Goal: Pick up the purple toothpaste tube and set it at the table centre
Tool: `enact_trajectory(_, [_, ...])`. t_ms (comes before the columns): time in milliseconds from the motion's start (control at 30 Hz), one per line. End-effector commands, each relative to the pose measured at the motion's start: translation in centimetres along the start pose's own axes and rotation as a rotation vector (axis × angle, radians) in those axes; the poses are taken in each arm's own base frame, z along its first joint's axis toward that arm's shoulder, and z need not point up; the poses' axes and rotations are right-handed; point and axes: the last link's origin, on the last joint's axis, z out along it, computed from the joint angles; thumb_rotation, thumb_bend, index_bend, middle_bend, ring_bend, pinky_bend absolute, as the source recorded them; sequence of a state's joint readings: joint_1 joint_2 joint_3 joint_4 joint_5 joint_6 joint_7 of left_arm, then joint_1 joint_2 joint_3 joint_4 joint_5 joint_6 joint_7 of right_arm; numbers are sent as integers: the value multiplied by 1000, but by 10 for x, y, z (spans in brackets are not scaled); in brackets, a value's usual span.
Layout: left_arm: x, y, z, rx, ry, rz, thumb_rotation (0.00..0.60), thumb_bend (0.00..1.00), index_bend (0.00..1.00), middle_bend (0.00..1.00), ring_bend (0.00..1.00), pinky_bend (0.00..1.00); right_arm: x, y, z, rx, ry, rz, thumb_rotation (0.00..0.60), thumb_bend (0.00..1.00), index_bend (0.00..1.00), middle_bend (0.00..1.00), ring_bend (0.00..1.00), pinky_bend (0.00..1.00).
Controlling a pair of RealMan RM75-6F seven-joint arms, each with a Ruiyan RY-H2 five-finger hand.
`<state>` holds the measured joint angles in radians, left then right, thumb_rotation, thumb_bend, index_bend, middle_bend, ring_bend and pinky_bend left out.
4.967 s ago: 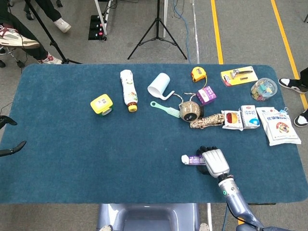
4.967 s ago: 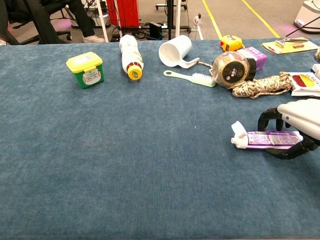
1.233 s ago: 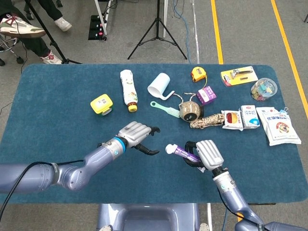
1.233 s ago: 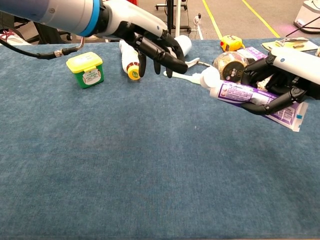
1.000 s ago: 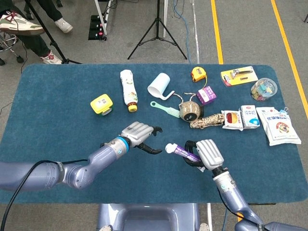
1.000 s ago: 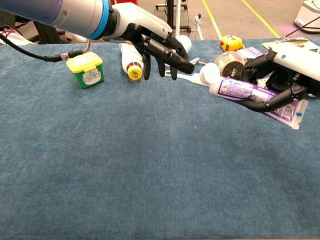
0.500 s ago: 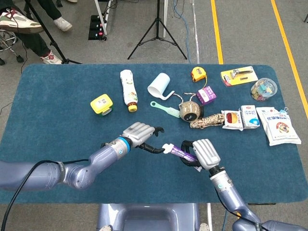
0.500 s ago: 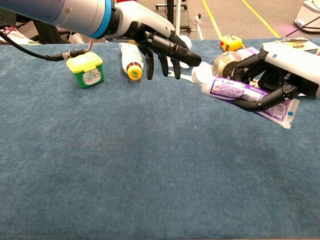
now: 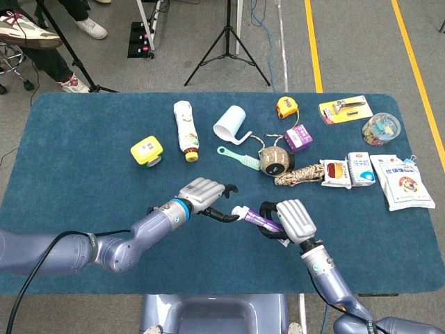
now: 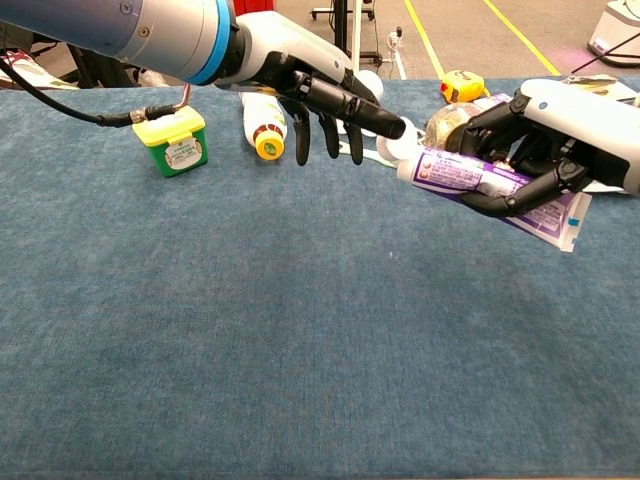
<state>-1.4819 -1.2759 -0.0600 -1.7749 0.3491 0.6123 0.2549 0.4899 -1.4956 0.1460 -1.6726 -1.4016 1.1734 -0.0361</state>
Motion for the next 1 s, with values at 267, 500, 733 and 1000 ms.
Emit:
enact_trajectory(267, [-1, -10, 4, 27, -4, -19, 189, 207, 121, 261, 220, 354, 6, -1, -5, 39, -6, 93, 581, 477, 758, 807, 1000, 1000])
enact_trajectory(500, [1, -20, 8, 52, 9, -31, 189, 207, 120, 261, 218, 354, 12, -5, -9, 80, 5, 165, 580, 478, 762, 816, 1000, 1000])
enact_trajectory(733, [8, -22, 8, 39, 72, -115, 188, 207, 126, 261, 217, 354, 12, -3, -10, 56, -15, 240, 581, 477, 762, 816, 1000, 1000])
enact_trajectory(1000, [8, -27, 3, -52, 198, -307, 2, 204, 158, 158, 174, 347, 7, -6, -6, 24, -58, 347, 581, 477, 762, 818, 1000, 1000])
